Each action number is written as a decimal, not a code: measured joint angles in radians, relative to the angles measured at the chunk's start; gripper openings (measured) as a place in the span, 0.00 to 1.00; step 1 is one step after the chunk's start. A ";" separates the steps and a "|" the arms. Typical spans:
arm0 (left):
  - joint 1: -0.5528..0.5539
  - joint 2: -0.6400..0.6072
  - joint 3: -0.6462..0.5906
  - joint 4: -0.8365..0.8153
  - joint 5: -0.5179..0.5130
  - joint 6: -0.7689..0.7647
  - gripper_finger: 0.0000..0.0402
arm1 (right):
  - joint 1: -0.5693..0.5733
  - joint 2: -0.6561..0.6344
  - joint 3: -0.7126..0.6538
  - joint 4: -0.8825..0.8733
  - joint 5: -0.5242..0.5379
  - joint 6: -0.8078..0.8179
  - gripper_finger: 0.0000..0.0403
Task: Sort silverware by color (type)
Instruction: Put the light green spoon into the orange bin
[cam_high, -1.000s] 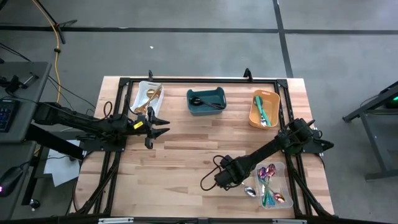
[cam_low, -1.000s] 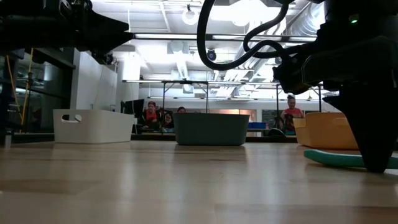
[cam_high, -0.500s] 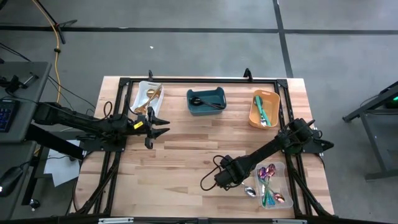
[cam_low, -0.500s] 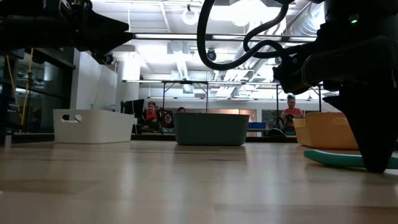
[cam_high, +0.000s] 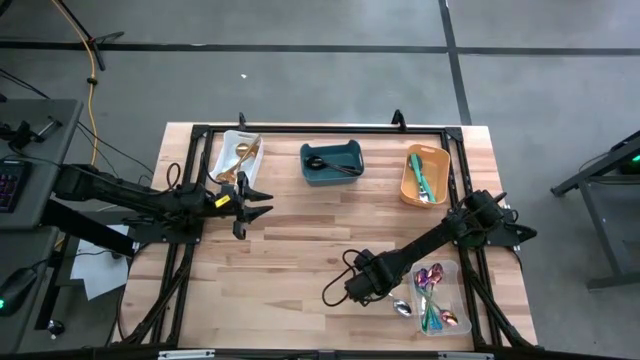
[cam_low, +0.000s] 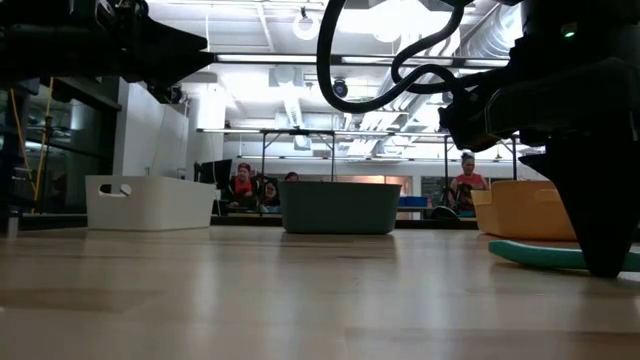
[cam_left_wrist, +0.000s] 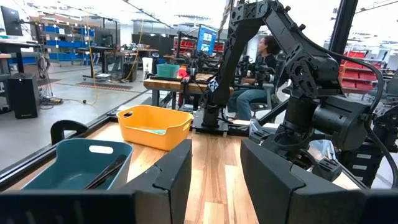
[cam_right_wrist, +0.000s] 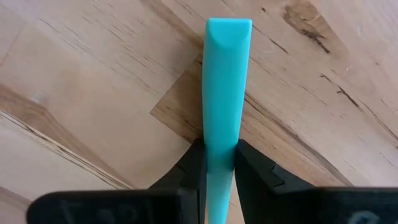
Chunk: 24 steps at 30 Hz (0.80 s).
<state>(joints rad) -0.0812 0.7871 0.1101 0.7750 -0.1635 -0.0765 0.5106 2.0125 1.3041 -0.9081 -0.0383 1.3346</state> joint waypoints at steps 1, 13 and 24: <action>0.000 0.000 0.000 0.000 0.000 0.000 0.32 | 0.000 0.000 0.000 0.000 0.000 0.000 0.12; 0.000 0.000 0.000 0.000 0.000 0.001 0.32 | 0.000 0.000 0.000 0.000 0.000 0.001 0.12; 0.000 -0.016 0.015 -0.003 0.000 -0.005 0.32 | 0.000 -0.002 0.000 0.002 0.002 -0.008 0.12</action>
<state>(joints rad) -0.0812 0.7708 0.1246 0.7721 -0.1636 -0.0817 0.5101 2.0108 1.3041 -0.9066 -0.0360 1.3269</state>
